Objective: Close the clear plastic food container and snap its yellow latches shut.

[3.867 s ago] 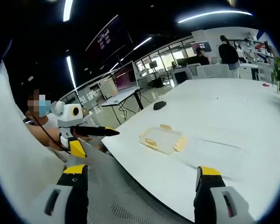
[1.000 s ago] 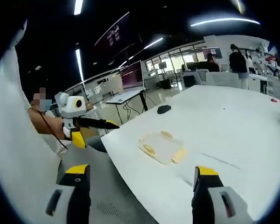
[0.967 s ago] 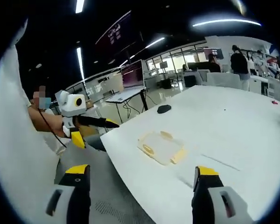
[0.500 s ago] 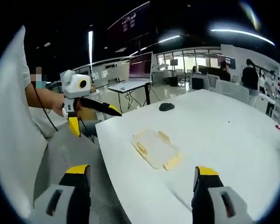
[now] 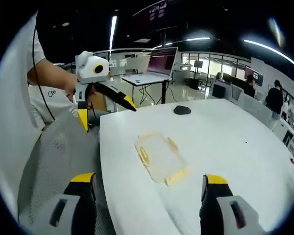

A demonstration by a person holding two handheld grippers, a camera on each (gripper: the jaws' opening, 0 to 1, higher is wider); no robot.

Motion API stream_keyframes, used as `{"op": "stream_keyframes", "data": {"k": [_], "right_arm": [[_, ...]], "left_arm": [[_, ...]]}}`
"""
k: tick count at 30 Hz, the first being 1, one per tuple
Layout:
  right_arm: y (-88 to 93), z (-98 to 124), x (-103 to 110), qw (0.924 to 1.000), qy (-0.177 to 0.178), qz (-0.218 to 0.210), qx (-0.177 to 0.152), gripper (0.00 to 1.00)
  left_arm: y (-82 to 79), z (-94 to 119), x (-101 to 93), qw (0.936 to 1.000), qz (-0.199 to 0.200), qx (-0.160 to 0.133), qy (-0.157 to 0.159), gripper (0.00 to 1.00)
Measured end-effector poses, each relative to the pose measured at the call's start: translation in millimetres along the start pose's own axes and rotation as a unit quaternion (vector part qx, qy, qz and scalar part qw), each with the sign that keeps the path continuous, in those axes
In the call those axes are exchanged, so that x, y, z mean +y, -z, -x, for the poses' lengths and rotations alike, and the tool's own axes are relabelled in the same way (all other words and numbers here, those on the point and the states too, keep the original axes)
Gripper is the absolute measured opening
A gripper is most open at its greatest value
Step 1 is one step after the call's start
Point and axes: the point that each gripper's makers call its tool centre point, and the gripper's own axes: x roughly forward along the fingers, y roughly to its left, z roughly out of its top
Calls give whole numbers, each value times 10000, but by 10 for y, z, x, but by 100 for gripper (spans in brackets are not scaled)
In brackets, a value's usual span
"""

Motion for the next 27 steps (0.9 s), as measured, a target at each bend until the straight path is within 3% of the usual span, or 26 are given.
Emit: {"op": "stream_keyframes", "data": {"k": [3, 7, 13, 23, 26, 27], "right_arm": [[97, -44, -26, 9990, -77, 286, 325, 90], [94, -109, -88, 9972, -56, 616, 412, 87], [79, -194, -201, 9965, -67, 628, 550, 86], [77, -366, -282, 9955, -225, 637, 660, 80], [190, -407, -300, 9917, -343, 778, 961, 71], [178, -437, -326, 9917, -293, 851, 920, 70]], "left_arm": [[90, -21, 60, 9997, -89, 199, 137, 86], [151, -50, 196, 9987, -316, 368, 125, 83], [112, -82, 330, 9980, -461, 377, 218, 80], [233, -154, 524, 9922, -917, 777, 325, 78], [302, -179, 551, 9902, -958, 919, 432, 77], [337, -186, 589, 9884, -1055, 1017, 404, 77]]}}
